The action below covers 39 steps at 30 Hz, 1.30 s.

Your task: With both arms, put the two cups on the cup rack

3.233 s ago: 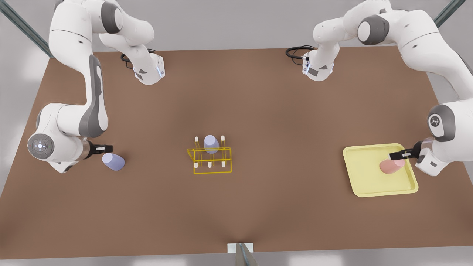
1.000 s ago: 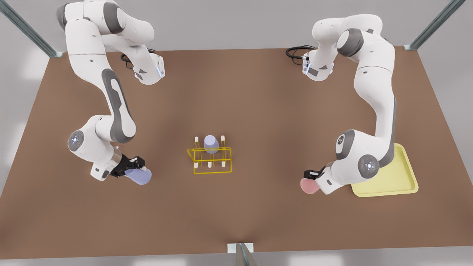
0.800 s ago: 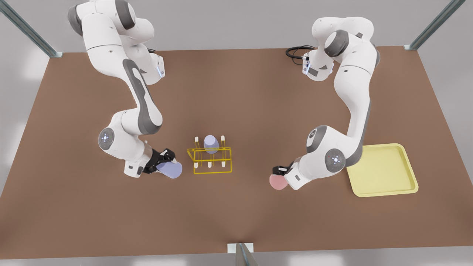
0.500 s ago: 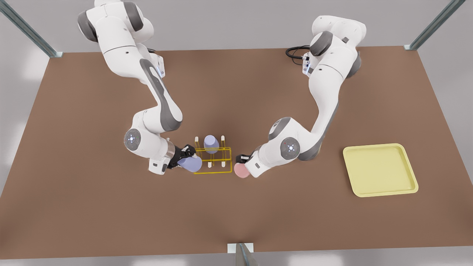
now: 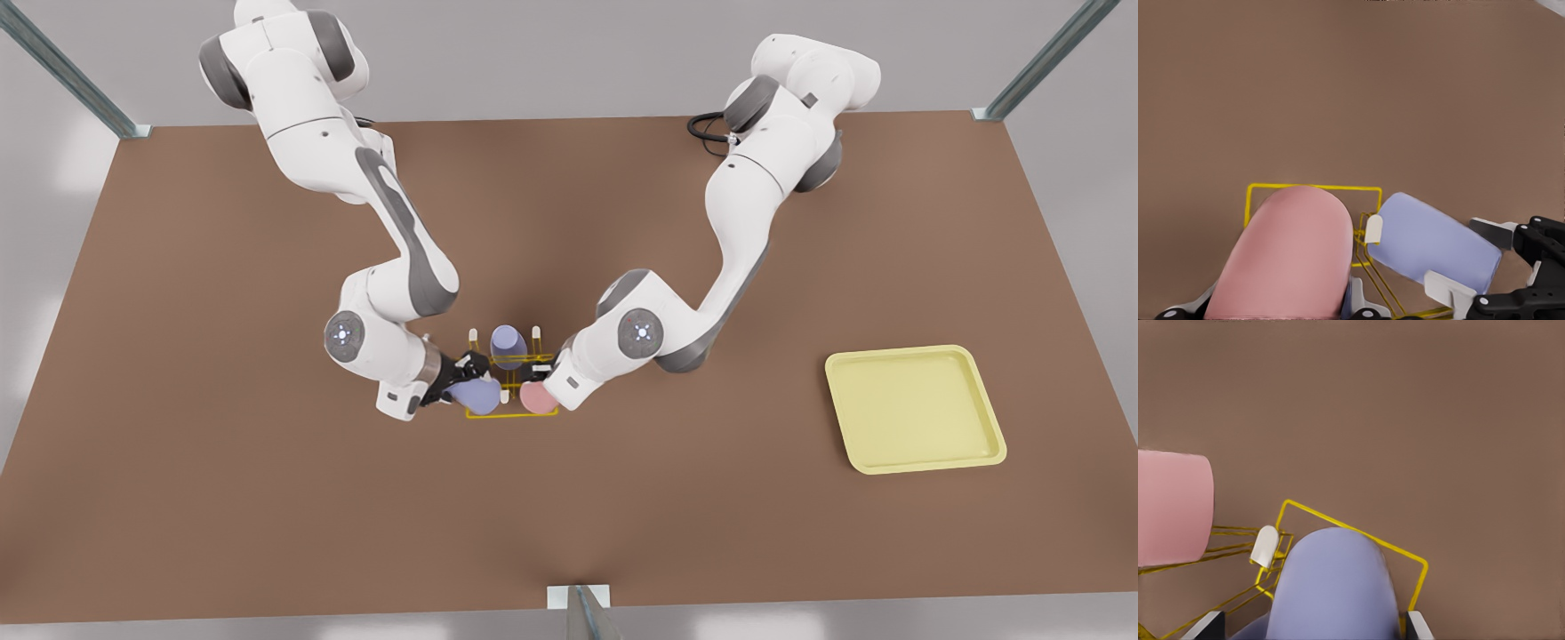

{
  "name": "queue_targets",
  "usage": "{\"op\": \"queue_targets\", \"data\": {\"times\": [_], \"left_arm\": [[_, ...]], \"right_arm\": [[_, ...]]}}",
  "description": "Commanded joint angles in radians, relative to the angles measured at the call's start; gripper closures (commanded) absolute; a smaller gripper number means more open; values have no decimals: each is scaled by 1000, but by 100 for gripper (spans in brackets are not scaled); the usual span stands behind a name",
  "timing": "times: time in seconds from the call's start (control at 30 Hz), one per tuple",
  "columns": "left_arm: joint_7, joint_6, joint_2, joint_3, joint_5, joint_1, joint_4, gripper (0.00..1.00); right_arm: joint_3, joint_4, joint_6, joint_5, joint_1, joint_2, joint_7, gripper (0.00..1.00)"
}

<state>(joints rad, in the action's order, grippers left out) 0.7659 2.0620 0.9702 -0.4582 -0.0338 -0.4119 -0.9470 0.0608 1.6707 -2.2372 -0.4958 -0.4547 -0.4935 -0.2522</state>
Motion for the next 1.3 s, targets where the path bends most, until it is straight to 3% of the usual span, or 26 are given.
{"op": "queue_targets", "data": {"times": [0.0, 0.13, 0.17, 0.23, 0.3, 0.37, 0.4, 0.43, 0.47, 0.53, 0.6, 0.67, 0.73, 0.83, 1.27], "left_arm": [[184, 27, -1, 0, 0, -1, 1, 0], [187, 17, -8, 3, 2, -1, 1, 0], [184, -98, -18, 7, 8, 30, 2, 0], [35, -603, -229, 12, 124, 246, 7, 0], [-381, -847, -334, 12, 219, 426, 7, 0], [-606, -908, -375, 3, 219, 564, 1, 0], [-663, -849, -496, 68, 232, 541, -149, 0], [-734, -558, -790, 291, 105, 430, -571, 0], [-735, -556, -820, 297, 78, 430, -618, 0], [-735, -588, -792, 293, 74, 440, -596, 0], [-734, -589, -786, 293, 74, 449, -596, 0], [-729, -588, -786, 291, 75, 440, -598, 0], [-714, -594, -788, 266, 77, 443, -596, 0], [-698, -594, -789, 265, 78, 441, -596, 0], [-698, -606, -788, 266, 78, 441, -596, 0]], "right_arm": [[1, -17, 7, -1, 4, 1, 73, 0], [13, -150, 166, 6, 5, 1, 119, 0], [16, -187, 205, 8, 8, 1, 145, 0], [48, -221, 251, 45, 8, 0, 149, 0], [94, -285, 337, 147, 11, -23, 149, 0], [134, -307, 396, 353, 13, -22, 151, 0], [174, -305, 418, 427, 16, -20, 145, 0], [205, -307, 439, 428, 34, -13, 156, 0], [261, -318, 490, 425, 36, 22, 166, 0], [352, -437, 738, 454, 28, 52, 275, 0], [337, -454, 792, 487, 41, 134, 324, 0], [124, -342, 794, 537, 209, 282, 324, 0], [59, -255, 766, 565, 251, 345, 326, 0], [54, -178, 722, 563, 254, 395, 329, 0], [53, -177, 720, 571, 252, 392, 349, 0]]}}
